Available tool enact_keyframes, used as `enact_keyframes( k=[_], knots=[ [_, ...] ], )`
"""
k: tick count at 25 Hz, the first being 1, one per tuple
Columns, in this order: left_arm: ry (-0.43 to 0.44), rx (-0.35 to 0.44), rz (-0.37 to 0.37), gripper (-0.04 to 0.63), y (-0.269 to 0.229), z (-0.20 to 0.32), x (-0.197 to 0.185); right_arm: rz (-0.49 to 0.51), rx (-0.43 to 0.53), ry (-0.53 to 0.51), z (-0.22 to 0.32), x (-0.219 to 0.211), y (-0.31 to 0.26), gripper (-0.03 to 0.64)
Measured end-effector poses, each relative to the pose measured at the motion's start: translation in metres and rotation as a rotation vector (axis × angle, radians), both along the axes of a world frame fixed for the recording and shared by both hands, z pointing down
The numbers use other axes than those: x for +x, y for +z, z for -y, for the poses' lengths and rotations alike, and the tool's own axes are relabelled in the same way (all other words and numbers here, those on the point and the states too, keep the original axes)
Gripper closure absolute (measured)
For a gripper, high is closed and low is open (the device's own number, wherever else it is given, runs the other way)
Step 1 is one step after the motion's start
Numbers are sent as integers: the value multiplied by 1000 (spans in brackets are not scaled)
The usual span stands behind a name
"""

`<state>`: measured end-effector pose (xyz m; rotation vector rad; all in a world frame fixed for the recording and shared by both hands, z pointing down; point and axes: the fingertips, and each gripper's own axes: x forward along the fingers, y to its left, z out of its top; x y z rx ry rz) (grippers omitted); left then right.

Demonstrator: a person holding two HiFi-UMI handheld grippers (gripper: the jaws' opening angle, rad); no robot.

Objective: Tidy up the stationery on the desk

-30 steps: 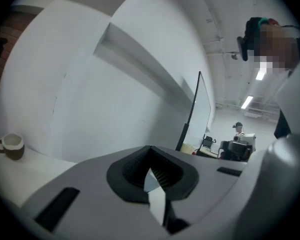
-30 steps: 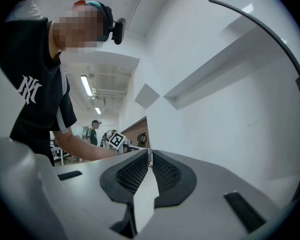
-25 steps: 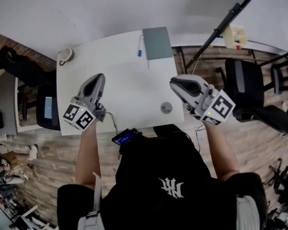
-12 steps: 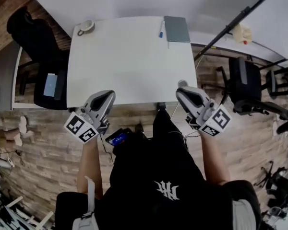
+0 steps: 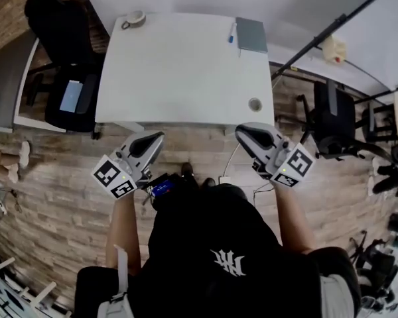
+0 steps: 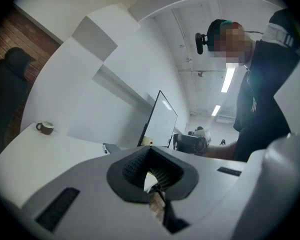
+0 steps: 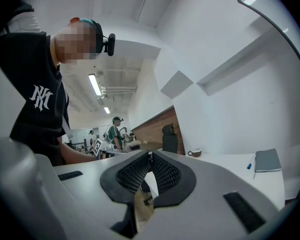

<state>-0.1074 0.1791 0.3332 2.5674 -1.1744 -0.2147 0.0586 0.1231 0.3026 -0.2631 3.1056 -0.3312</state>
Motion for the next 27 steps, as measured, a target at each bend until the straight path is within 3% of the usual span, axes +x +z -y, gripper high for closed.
enact_keyframes(
  k=[5, 12, 21, 27],
  knots=[
    [67, -43, 41, 594, 3, -33, 36, 29, 9, -56, -37, 6, -4, 572],
    [125, -102, 47, 594, 10, -66, 94, 59, -25, -80, -80, 49, 8, 574],
    [107, -93, 56, 594, 5, -80, 133, 96, -49, -59, -101, 89, 24, 574],
    [131, -108, 18, 594, 3, -95, 161, 116, -69, -40, -121, 110, 21, 573]
  ],
)
